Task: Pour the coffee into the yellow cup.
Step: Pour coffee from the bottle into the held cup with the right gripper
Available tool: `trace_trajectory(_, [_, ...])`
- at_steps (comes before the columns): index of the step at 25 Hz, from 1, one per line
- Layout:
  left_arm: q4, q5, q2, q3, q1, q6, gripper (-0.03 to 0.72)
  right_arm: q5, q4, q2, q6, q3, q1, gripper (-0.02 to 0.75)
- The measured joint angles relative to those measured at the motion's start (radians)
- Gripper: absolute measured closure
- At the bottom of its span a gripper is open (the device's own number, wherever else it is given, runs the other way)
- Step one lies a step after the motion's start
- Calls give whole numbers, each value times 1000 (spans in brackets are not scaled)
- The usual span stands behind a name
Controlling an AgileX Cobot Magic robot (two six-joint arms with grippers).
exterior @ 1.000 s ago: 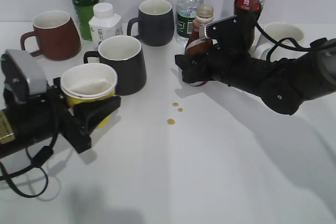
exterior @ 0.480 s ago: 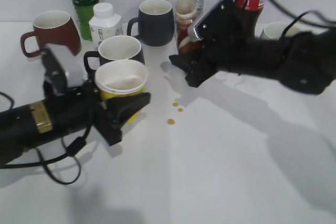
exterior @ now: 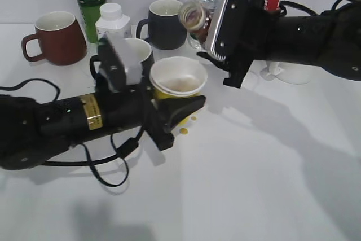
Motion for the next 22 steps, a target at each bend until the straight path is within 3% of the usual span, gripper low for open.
trace_trajectory(13, [-33, 39, 1, -39, -28, -2, 279, 14, -20, 0, -242, 0, 0, 237])
trace_trajectory(22, [-32, -5, 1, 28, -28, -3, 282, 16, -23, 0, -388, 0, 0, 237])
